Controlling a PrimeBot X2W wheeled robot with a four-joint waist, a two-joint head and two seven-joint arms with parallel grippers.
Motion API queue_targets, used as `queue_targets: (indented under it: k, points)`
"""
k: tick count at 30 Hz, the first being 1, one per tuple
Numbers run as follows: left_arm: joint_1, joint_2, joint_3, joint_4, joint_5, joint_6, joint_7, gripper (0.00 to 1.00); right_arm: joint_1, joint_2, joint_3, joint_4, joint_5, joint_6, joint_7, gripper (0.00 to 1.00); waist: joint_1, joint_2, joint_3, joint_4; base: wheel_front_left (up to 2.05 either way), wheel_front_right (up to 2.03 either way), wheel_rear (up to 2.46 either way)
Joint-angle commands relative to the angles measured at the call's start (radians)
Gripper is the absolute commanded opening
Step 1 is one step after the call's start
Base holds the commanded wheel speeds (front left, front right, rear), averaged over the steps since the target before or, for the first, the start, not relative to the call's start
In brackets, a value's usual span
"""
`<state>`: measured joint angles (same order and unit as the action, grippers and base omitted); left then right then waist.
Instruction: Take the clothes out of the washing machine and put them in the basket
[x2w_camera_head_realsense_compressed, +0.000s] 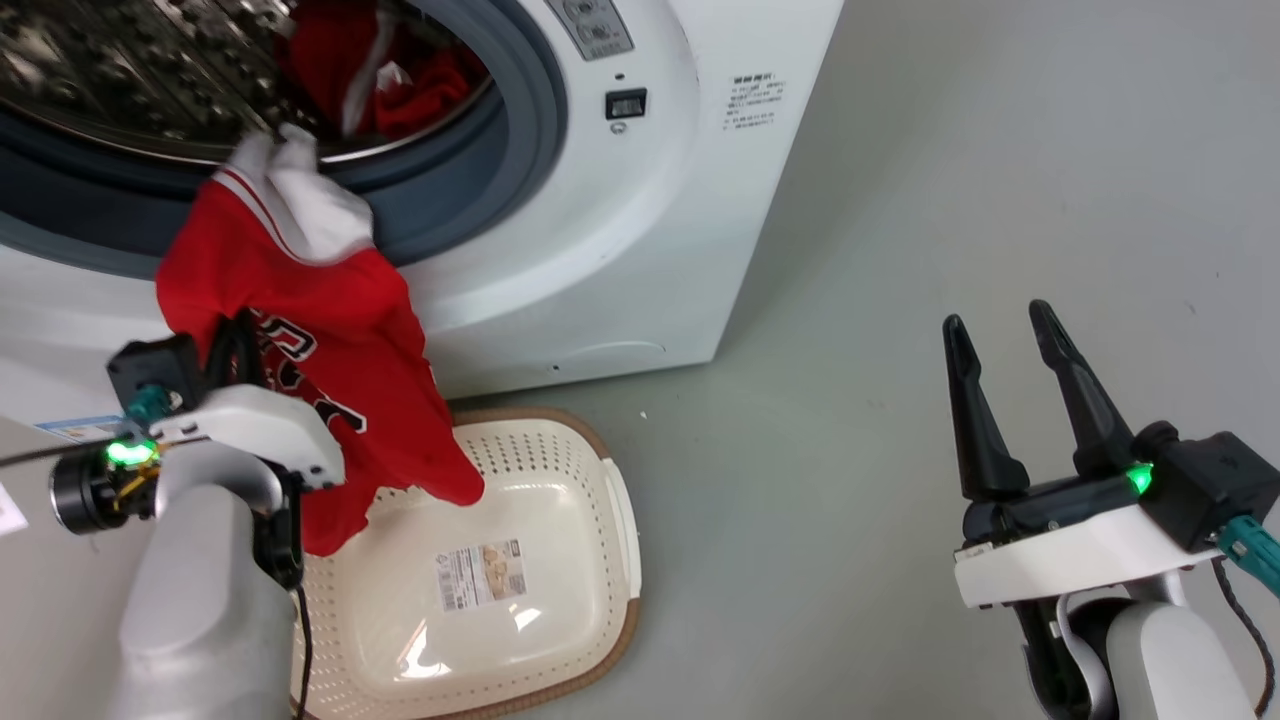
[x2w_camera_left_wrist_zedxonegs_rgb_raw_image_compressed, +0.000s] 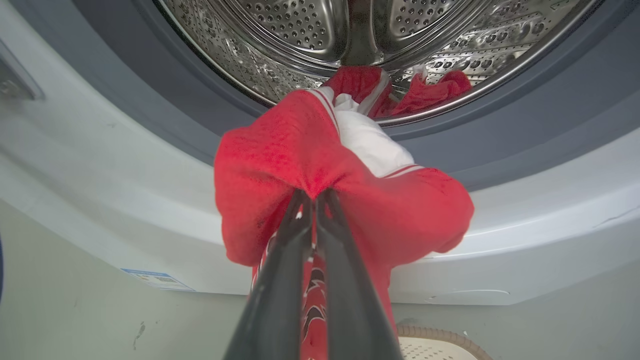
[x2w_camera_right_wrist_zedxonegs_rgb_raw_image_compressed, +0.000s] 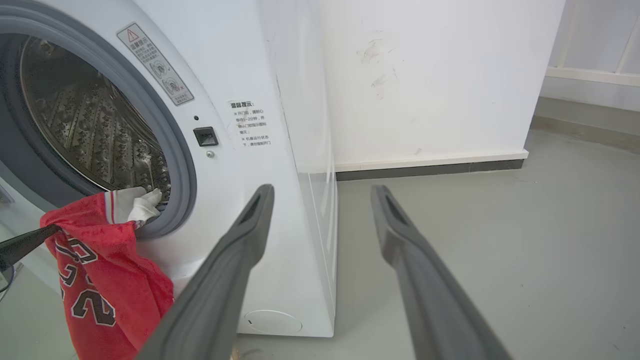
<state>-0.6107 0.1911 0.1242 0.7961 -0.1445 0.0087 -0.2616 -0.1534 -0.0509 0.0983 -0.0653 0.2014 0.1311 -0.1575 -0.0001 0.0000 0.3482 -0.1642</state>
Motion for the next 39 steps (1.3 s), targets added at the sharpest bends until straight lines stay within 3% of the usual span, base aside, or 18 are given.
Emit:
queue_targets:
  k: [1, 12, 18, 27, 39]
  points:
    - [0.028, -0.006, -0.005, -0.024, 0.008, -0.004, -0.005, 0.00, 0.018, 0.001, -0.006, -0.008, -0.003, -0.001, 0.006, 1.00, 0.0001, 0.0000, -0.037, 0.022, 0.00, 0.00, 0.00]
    - [0.242, -0.075, -0.043, -0.253, 0.033, -0.004, -0.004, 0.00, 0.085, 0.002, -0.032, -0.044, -0.015, -0.001, 0.041, 1.00, 0.0001, 0.0000, -0.138, 0.062, 0.00, 0.00, 0.00]
    - [0.363, -0.112, -0.077, -0.304, 0.016, -0.001, -0.003, 0.00, 0.112, 0.002, -0.043, -0.065, -0.028, -0.001, 0.065, 1.00, 0.0001, 0.0000, -0.150, 0.074, 0.00, 0.00, 0.00]
    - [0.431, -0.135, -0.133, -0.230, -0.028, 0.017, 0.004, 0.00, 0.099, 0.002, -0.034, -0.113, -0.044, -0.001, 0.094, 1.00, 0.0001, 0.0000, -0.074, 0.074, 0.00, 0.00, 0.00]
    - [0.226, -0.139, -0.173, 0.017, -0.051, 0.033, -0.004, 0.00, 0.015, 0.002, -0.018, -0.145, -0.067, -0.001, 0.091, 1.00, 0.0001, 0.0000, 0.150, 0.034, 0.00, 0.00, 0.00]
